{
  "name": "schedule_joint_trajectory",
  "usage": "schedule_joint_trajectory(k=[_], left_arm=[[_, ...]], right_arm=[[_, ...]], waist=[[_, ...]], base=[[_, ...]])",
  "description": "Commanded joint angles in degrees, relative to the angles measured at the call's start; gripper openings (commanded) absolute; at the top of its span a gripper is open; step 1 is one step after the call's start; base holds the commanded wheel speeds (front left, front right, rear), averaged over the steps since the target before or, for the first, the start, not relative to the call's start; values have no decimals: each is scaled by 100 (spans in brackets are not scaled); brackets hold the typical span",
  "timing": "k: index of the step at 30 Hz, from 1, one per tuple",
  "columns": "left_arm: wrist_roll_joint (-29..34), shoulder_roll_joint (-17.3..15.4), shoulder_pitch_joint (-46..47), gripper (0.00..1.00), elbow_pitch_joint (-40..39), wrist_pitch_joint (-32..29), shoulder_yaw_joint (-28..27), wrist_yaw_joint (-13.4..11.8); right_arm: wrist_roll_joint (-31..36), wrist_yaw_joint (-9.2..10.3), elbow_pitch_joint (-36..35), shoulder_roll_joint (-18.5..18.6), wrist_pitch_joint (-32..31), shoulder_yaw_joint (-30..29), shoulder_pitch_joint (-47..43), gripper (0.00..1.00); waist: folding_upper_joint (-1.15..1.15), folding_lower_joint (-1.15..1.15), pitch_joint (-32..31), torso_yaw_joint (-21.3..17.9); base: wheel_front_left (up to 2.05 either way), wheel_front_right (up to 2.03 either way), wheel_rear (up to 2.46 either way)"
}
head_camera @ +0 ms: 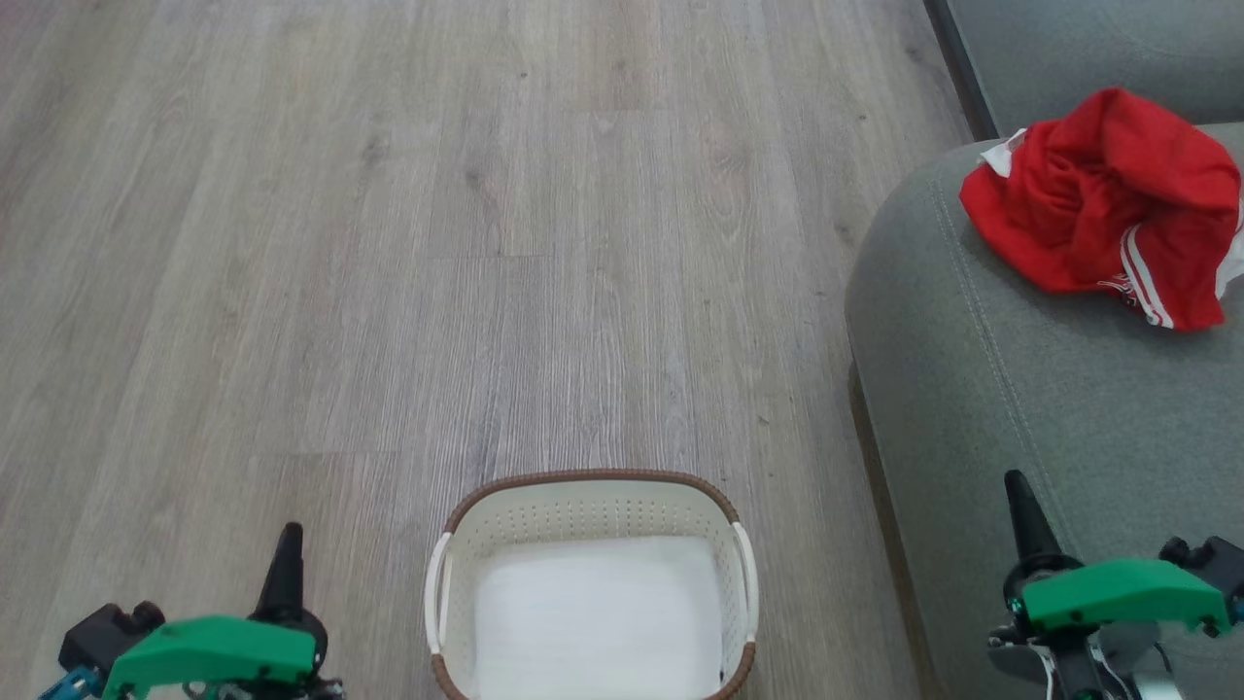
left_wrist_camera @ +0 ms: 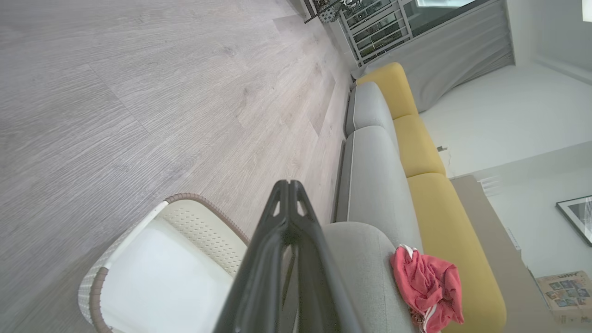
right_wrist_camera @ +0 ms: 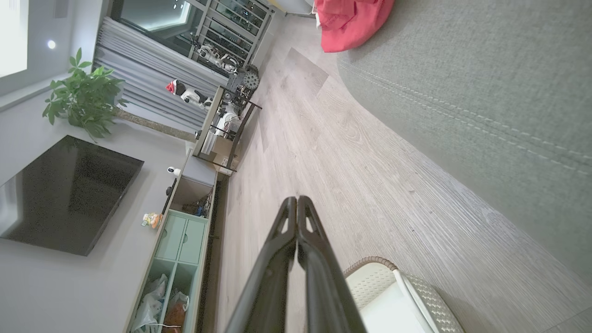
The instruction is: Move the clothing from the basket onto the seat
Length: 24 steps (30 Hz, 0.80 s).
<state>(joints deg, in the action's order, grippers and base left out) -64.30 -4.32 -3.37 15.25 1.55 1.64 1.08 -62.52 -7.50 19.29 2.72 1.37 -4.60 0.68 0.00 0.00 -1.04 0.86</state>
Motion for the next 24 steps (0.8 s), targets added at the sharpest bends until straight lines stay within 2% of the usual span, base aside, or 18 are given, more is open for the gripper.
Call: schedule_joint_trajectory(k=[1, 24], left_arm=[[-150, -21, 363, 0, -153, -61, -186, 71], [-1521, 60, 671, 0, -135, -443, -509, 367]], right_arm=[[-181, 0, -238, 17, -50, 47, 365, 0], [-1625, 1, -387, 16, -432, -77, 461, 0]], waist=[[0, 0, 4, -2], [0, 0, 65, -46]], base=[[0, 0, 0], [0, 0, 0]])
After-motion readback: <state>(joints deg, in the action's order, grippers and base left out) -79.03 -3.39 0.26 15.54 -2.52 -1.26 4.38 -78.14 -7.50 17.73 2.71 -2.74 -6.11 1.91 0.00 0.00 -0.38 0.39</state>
